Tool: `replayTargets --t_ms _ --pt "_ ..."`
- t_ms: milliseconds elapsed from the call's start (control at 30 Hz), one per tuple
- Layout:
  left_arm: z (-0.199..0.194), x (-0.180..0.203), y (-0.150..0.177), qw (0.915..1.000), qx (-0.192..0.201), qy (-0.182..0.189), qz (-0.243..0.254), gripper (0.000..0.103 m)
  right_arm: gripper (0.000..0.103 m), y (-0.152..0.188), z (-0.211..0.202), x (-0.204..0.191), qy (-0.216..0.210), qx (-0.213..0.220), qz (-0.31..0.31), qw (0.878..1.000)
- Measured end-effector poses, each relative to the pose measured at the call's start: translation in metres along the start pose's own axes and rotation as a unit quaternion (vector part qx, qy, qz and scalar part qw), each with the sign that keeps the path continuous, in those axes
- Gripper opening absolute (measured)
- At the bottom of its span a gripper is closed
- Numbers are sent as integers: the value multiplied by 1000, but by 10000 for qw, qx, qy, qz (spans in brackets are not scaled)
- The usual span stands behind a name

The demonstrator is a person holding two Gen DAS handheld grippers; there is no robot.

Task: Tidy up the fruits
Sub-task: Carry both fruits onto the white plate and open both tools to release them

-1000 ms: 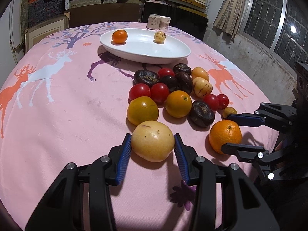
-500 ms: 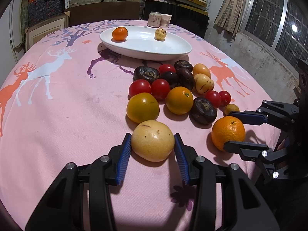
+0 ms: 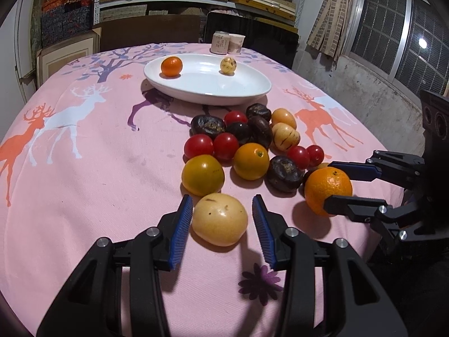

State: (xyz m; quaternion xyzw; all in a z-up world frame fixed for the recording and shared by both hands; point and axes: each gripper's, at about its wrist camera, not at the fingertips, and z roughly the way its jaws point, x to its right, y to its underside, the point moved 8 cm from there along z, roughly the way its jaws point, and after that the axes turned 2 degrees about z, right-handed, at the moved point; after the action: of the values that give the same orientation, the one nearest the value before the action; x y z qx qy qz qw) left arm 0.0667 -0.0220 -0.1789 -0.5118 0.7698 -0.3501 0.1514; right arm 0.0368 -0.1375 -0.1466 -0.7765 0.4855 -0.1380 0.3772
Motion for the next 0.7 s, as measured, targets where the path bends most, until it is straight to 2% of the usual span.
replayTargets --t_ms 133,400,500,700 --pt "1 0 0 10000 -17 -34 26 43 45 -6 -6 11 -71 128 283 9995" --pt "19 -3 14 9992 -393 -46 -9 44 45 -6 -7 19 -87 140 482 9987" --pt "20 -1 13 9994 -320 -139 77 43 45 -5 -7 18 -85 141 478 9987" --pt "14 5 16 9995 -283 39 135 43 45 -6 -10 23 -76 200 564 9982"
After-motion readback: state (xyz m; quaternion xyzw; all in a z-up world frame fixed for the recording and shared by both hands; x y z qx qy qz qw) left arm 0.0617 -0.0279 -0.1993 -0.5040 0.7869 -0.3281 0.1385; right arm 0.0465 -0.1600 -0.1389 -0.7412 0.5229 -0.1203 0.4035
